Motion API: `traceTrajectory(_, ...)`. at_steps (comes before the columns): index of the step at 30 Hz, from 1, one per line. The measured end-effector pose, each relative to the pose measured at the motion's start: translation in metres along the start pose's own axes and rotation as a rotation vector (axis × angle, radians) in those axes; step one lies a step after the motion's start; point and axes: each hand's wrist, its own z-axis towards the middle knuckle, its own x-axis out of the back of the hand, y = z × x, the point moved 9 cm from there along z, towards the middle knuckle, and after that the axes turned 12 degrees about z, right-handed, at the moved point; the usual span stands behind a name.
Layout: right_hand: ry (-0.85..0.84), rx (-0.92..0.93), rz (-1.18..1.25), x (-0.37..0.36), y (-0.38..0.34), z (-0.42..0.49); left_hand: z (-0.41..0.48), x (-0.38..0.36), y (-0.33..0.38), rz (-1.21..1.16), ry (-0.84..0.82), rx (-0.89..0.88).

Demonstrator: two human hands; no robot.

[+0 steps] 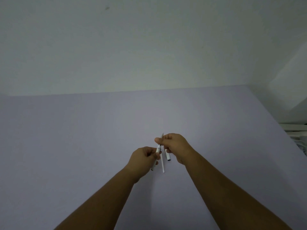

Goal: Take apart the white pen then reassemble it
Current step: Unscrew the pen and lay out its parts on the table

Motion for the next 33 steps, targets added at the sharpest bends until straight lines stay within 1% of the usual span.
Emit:
traceTrajectory(5, -0.076, 0.007, 0.058, -0.004, -0.003, -0.003, -0.002, 0.0, -0.002, 0.018, 0.002, 0.02)
traceTrajectory(9, 0.012, 0.002, 0.013, 0.004, -0.002, -0.004, -0.002, -0.001, -0.001, 0.023, 0.001, 0.009)
traceTrajectory(14, -0.057, -0.002, 0.061, 0.001, -0.007, -0.004, -0.002, -0.002, -0.002, 0.027, -0.003, 0.009)
traceTrajectory(18, 0.007, 0.008, -0.007, 0.006, -0.005, -0.006, -0.003, -0.005, 0.001, 0.022, -0.008, -0.001)
traceTrajectory(23, -0.045, 0.013, 0.023, 0.003, -0.007, -0.008, -0.004, -0.005, 0.0, 0.017, -0.007, 0.004)
traceTrajectory(27, 0.022, 0.027, -0.003, 0.009, -0.007, -0.008, -0.005, -0.007, 0.001, 0.023, -0.011, -0.003)
traceTrajectory(30, -0.026, 0.024, 0.026, 0.005, -0.008, -0.008, -0.005, -0.008, 0.001, 0.024, -0.007, 0.002)
traceTrajectory(33, 0.0, 0.015, 0.027, 0.008, -0.009, -0.01, -0.005, -0.007, 0.001, 0.032, -0.003, -0.001)
